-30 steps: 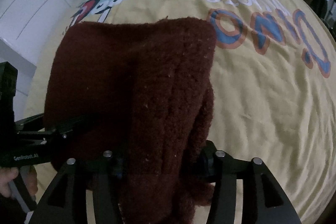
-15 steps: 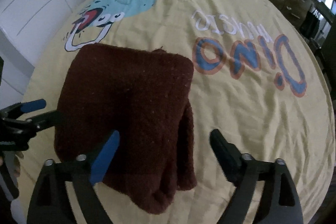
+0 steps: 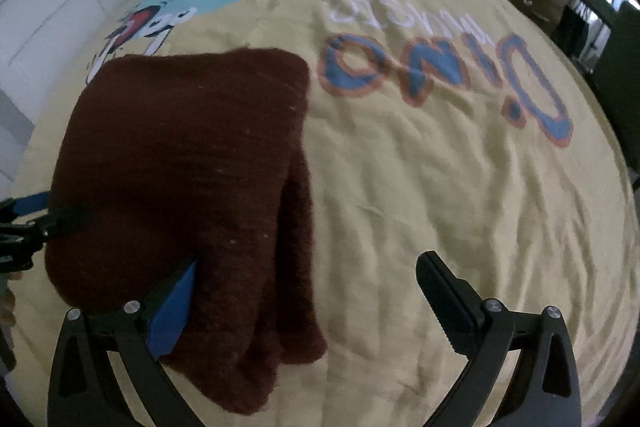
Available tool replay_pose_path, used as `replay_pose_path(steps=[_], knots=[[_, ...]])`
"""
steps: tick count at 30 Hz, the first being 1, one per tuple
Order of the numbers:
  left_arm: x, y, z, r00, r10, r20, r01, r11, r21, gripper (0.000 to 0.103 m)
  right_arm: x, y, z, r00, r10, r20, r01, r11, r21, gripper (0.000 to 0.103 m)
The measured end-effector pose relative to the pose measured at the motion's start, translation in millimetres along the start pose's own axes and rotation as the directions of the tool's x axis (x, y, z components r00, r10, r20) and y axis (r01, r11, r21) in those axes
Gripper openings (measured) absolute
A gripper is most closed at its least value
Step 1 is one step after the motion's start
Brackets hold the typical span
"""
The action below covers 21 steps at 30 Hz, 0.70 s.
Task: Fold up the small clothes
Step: 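Lower the folded square onto the bed and open both grippers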
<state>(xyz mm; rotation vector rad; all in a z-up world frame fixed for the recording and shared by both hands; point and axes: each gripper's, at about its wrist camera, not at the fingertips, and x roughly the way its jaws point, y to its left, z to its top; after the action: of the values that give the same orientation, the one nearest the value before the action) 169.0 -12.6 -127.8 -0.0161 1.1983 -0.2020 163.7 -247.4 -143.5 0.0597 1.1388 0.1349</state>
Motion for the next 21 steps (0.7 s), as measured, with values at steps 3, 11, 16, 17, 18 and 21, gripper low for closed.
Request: replay_pose_path(steps=[3, 11, 16, 17, 18, 21], knots=[[8, 4, -7, 1.000, -0.009, 0.027, 0.009, 1.000, -0.003, 0.103, 10, -8, -7, 1.000, 0.014, 0.005, -0.014, 1.000, 0.017, 0.103], [-6, 6, -9, 0.998, -0.032, 0.047, 0.033, 0.999, -0.037, 0.102, 3, -8, -11, 0.999, 0.038, 0.030, -0.040, 0.998, 0.057, 0.103], [-57, 3, -15, 0.994, -0.001, 0.111, 0.004, 1.000, -0.025, 0.102, -48, -4, -10, 0.994, 0.035, 0.100, -0.041, 0.998, 0.056, 0.103], [-68, 4, -17, 0.992, 0.010, 0.122, -0.007, 1.000, -0.026, 0.102, -62, -3, -10, 0.993, 0.028, 0.119, -0.035, 0.998, 0.053, 0.103], [-75, 3, -20, 0.991, 0.029, 0.129, -0.026, 0.999, -0.026, 0.102, -74, -3, -11, 0.991, 0.022, 0.133, -0.028, 0.998, 0.050, 0.103], [-110, 3, -29, 0.983, 0.098, 0.156, -0.092, 0.995, -0.044, 0.102, -112, -2, -16, 0.985, -0.008, 0.172, 0.003, 1.000, 0.031, 0.103]])
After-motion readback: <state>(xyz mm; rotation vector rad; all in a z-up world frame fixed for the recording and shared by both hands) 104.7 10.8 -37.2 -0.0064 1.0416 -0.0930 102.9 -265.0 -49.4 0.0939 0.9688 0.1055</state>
